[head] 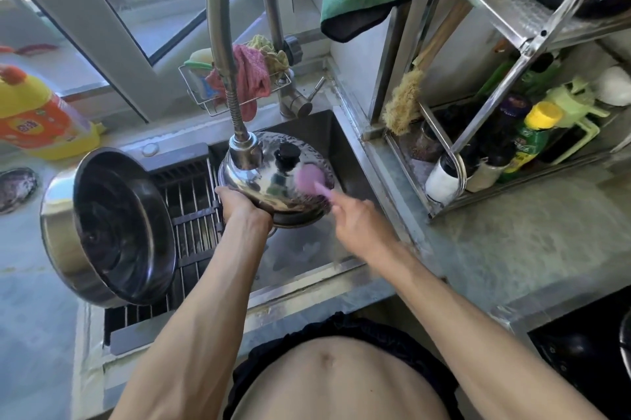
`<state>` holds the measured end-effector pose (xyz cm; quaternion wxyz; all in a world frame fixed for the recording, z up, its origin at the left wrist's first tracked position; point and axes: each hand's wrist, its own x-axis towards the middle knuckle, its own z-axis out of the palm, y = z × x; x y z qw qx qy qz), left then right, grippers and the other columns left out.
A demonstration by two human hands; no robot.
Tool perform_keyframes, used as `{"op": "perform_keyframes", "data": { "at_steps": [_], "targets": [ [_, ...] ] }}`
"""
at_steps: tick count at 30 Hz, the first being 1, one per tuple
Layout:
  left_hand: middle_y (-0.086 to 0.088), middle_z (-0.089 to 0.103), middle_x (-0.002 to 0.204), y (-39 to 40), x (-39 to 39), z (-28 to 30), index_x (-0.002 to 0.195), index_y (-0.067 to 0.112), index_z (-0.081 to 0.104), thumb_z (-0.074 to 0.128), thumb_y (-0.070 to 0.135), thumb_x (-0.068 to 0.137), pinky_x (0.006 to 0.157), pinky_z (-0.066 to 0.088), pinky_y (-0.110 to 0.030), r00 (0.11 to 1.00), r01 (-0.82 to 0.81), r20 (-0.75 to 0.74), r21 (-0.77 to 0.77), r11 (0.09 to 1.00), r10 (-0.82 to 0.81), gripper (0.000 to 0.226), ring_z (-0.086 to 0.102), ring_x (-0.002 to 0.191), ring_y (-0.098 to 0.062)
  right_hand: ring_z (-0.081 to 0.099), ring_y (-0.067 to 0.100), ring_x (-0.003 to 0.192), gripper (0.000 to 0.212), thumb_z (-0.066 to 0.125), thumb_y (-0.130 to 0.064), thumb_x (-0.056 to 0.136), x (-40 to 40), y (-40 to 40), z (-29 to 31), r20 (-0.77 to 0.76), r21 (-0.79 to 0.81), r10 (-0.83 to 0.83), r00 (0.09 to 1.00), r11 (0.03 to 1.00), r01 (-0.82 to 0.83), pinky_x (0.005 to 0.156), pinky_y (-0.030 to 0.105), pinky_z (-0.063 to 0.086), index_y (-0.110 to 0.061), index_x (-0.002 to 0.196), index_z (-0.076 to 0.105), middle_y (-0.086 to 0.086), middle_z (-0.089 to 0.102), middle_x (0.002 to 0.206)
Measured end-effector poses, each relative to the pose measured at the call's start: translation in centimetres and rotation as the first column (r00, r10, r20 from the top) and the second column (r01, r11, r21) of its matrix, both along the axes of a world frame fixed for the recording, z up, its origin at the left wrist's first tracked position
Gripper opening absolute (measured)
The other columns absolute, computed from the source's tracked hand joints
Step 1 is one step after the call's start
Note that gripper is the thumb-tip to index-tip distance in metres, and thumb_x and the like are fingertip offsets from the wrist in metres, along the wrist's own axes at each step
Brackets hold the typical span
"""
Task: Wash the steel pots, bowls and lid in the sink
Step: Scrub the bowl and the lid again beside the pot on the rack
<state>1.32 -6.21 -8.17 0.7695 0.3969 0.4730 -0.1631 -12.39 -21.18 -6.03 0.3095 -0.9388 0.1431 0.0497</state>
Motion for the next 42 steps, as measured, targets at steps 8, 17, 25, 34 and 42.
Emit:
{"op": "perform_keyframes", "data": {
  "at_steps": [8, 17, 25, 34, 42],
  "targets": [
    [-0.011, 0.074, 0.114, 0.4, 0.5, -0.2, 0.12, 0.015, 0.068, 0.046, 0.072, 0.094, 0.096, 0.057, -0.054, 1.0, -0.013, 0.009, -0.042, 0.999, 0.013, 0.066, 0.071, 0.102, -0.034, 0.042, 0.012, 0.041, 0.053, 0.043, -0.018, 0.103, -0.6, 0.0, 0.7, 0.018, -0.048, 0.088, 0.996, 0.995, -0.087, 0.034, 0.018, 0.026, -0.047, 0.147, 0.036, -0.009, 0.053, 0.059],
    [-0.01, 0.073, 0.118, 0.3, 0.5, -0.6, 0.125, 0.017, 0.068, 0.039, 0.071, 0.095, 0.095, 0.056, -0.055, 0.998, 0.031, -0.048, -0.059, 0.998, -0.033, 0.067, 0.07, 0.106, -0.033, 0.049, 0.013, 0.043, 0.055, 0.042, -0.02, 0.103, -0.7, 0.9, 1.0, 0.036, -0.059, 0.152, 0.988, 0.987, -0.149, 0.037, 0.021, 0.03, -0.051, 0.147, 0.031, -0.001, 0.064, 0.068],
    [-0.009, 0.072, 0.123, 0.0, -0.1, -0.5, 0.127, 0.018, 0.066, 0.037, 0.078, 0.092, 0.106, 0.049, -0.055, 0.995, 0.101, -0.021, -0.01, 0.995, -0.101, 0.075, 0.067, 0.113, -0.034, 0.054, 0.012, 0.051, 0.056, 0.044, -0.023, 0.102, -1.1, 1.0, 0.1, 0.002, -0.006, 0.113, 0.994, 0.994, -0.113, 0.038, 0.022, 0.036, -0.056, 0.145, 0.03, -0.002, 0.072, 0.095],
    [-0.013, 0.068, 0.132, 0.5, -0.7, -0.3, 0.135, 0.017, 0.064, 0.035, 0.076, 0.095, 0.106, 0.049, -0.058, 0.992, -0.054, -0.122, -0.127, 0.99, 0.039, 0.077, 0.063, 0.121, -0.039, 0.058, 0.014, 0.055, 0.054, 0.044, -0.018, 0.103, -1.7, 0.3, 0.1, 0.037, 0.064, -0.004, 0.999, 0.998, 0.002, 0.041, 0.019, 0.032, -0.05, 0.145, 0.036, -0.015, 0.065, 0.077],
    [-0.005, 0.059, 0.145, 0.0, 0.1, 1.6, 0.142, 0.02, 0.059, 0.031, 0.068, 0.101, 0.11, 0.046, -0.055, 0.981, -0.173, -0.111, -0.127, 0.977, 0.159, 0.068, 0.054, 0.133, -0.035, 0.054, 0.01, 0.054, 0.052, 0.044, -0.021, 0.103, -2.2, 0.2, -0.7, -0.017, 0.07, -0.092, 0.996, 0.993, 0.093, 0.049, 0.029, 0.048, -0.051, 0.145, 0.037, -0.002, 0.074, 0.101]
  ]
}}
